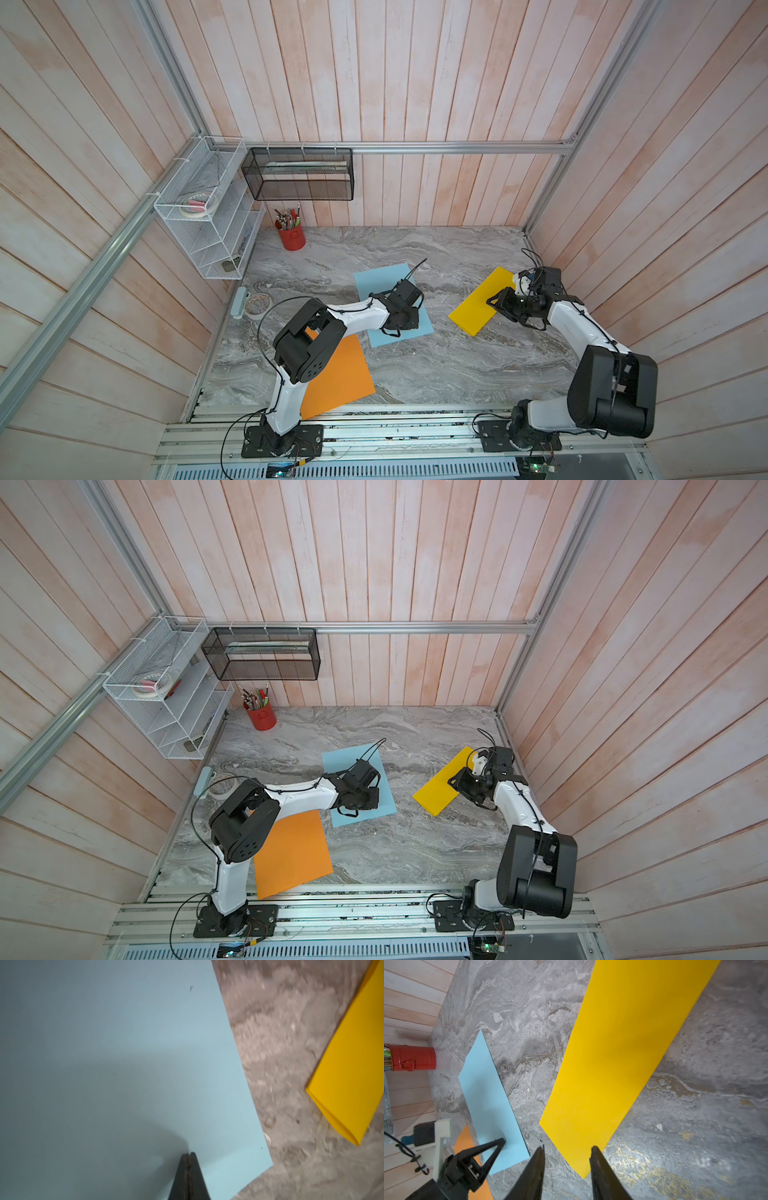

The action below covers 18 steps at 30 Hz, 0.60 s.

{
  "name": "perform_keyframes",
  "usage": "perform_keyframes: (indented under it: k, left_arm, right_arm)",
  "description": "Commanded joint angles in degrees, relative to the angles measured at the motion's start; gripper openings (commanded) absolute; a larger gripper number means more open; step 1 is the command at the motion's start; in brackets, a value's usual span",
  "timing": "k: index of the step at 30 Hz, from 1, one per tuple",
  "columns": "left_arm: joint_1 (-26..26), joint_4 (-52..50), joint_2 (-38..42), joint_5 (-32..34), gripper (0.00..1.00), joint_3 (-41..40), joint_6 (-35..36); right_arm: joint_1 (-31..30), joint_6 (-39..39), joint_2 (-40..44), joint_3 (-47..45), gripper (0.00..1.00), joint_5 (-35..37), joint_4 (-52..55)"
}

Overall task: Fold the rectangular paper in half along the long edge
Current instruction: Move the paper to the center of the board.

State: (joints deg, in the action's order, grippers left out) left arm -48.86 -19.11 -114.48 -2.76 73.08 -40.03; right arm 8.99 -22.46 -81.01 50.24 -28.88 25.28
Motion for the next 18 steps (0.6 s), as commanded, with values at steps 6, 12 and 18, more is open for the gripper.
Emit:
perform_keyframes:
  k: [6,12,18]
  left_arm:
    - [-8.3,2.9,6.2,-4.5,0.0,-11.2,-8.2]
    - [-7.0,9.6,18.5,-5.0,0.0,-15.9,-8.0]
    - [-1.2,9.9,24.5,-5.3,0.0,-18.2,-9.0]
  right_arm:
    - [-9.7,-1.2,0.6,-2.4,0.41,-7.6,-5.0]
    - [-14.9,-2.2,-0.4,-7.2,0.42,-12.2,-10.7]
    - [-18.6,-0.6,-4.0,-8.8,0.43,-11.6,-12.5]
